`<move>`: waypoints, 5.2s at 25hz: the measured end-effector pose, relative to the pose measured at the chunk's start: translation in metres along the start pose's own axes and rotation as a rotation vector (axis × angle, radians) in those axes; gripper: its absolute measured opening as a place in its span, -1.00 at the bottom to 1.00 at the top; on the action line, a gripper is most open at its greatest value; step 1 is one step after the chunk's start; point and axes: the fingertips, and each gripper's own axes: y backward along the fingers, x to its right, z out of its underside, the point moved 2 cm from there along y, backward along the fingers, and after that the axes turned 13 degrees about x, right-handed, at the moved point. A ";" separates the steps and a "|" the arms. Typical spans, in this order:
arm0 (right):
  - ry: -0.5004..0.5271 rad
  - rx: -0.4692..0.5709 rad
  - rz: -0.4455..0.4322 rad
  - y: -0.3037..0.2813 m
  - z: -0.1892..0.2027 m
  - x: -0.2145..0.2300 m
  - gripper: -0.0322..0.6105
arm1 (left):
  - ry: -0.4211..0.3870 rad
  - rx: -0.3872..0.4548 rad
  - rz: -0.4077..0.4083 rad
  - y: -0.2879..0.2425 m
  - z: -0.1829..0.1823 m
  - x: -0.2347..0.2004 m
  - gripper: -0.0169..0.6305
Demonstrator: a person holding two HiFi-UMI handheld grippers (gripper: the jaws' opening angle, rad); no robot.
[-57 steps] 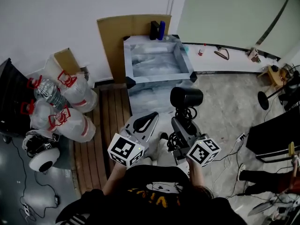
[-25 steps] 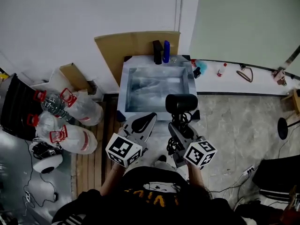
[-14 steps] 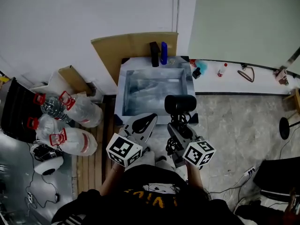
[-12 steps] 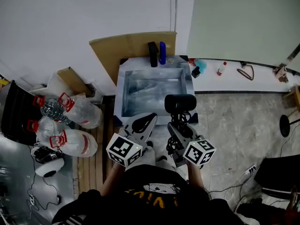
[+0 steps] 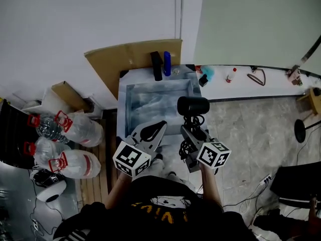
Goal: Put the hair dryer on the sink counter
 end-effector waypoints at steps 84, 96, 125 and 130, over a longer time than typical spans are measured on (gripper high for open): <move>0.192 -0.026 0.112 -0.170 -0.031 0.057 -0.36 | 0.047 -0.075 -0.043 0.009 0.036 -0.164 -0.92; 0.195 -0.068 -0.029 -0.048 -0.006 -0.007 -0.43 | 0.059 -0.068 -0.066 0.013 0.035 -0.083 -0.92; 0.218 -0.061 -0.143 0.093 0.038 -0.046 -0.60 | 0.006 -0.168 -0.086 0.073 0.040 0.070 -0.92; 0.245 -0.056 -0.136 0.091 0.047 -0.065 -0.67 | -0.009 -0.169 -0.069 0.094 0.038 0.069 -0.92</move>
